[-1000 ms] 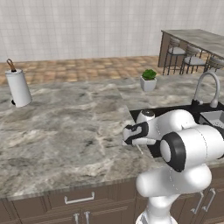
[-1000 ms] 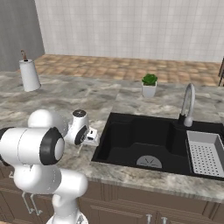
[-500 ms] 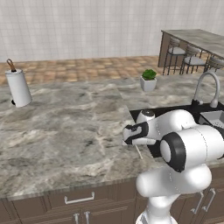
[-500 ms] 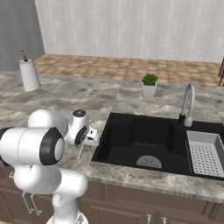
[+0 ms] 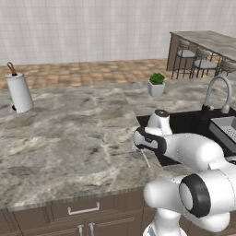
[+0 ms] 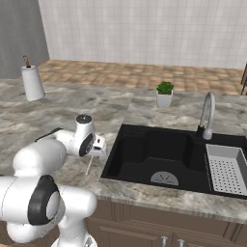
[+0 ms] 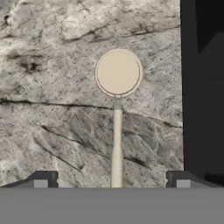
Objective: Open the cabinet. Pick the dish brush and place it next to the sink. Then close the cabinet.
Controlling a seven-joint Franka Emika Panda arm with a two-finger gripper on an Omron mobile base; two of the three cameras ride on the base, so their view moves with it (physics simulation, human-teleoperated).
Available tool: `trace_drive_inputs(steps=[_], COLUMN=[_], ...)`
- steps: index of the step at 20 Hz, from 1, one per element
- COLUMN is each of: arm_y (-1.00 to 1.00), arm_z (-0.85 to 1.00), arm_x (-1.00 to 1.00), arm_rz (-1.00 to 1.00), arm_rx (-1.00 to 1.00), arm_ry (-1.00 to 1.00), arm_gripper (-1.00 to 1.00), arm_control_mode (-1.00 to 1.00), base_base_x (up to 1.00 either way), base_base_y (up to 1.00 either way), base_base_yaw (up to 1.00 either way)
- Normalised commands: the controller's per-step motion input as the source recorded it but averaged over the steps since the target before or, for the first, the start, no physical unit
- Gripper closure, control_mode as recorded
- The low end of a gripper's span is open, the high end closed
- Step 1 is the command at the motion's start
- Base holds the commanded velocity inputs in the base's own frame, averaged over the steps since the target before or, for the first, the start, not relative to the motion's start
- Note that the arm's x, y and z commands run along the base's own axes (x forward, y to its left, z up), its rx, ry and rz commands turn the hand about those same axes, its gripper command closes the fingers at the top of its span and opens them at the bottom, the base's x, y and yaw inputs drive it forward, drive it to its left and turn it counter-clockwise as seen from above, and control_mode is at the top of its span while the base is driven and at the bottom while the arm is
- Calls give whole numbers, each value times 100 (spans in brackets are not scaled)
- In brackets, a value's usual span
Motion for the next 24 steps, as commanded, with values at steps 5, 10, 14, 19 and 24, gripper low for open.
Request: trace_drive_inputs(steps=[5, 10, 14, 19, 24], arm_y=[0, 0, -1, -6, -9], arm_z=[70, 76, 89, 77, 36], arm_x=[-60, -39, -25, -17, -23], arm_rz=[5, 5, 1, 0, 0], arm_rx=[0, 0, 0, 0, 0], arm_ry=[-6, 8, 16, 23, 22], arm_gripper=[-100, -100, -100, -100, -100], arm_control_mode=[-100, -100, -100, -100, -100], base_base_x=[0, 0, 0, 0, 0], base_base_y=[0, 0, 0, 0, 0], base_base_yaw=[0, 0, 0, 0, 0])
